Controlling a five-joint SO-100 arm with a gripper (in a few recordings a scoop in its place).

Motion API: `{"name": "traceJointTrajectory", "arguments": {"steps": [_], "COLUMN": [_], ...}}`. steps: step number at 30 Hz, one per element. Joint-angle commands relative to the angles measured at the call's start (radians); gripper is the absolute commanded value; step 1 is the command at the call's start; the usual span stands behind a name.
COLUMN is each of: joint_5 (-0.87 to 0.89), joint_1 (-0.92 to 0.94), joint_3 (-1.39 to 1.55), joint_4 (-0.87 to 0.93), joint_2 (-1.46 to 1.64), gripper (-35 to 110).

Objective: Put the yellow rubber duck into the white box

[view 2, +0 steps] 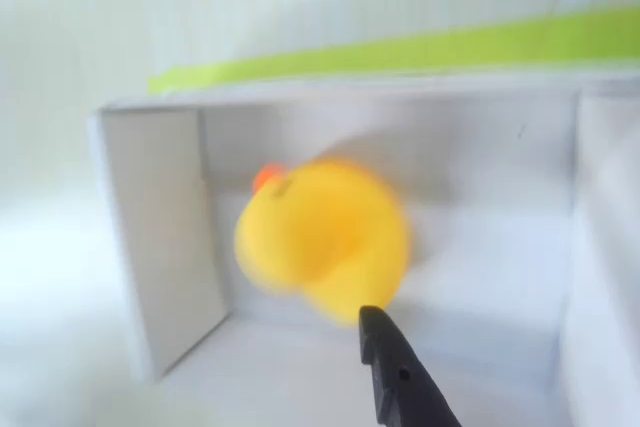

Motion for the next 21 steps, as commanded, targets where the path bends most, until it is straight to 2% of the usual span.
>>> {"name": "traceJointTrajectory", "arguments": {"steps": [1,6,9,10,13,17,21], "joint_5": [0.173,0.537,0.782,0.801,0.792,0.822,0.931], "joint_1": [-0.137,-0.296,-0.399,-0.443,-0.607,-0.824,-0.922], "joint_3": [-0.298,-0.607,-0.589,-0.545,-0.23,0.37,0.859], "joint_4": [0.222,0.503,0.518,0.488,0.342,0.16,0.018], "joint_2": [0.132,0.265,0.457,0.529,0.807,1.189,1.479], "gripper": [49,43,32,26,1,0,0]}}
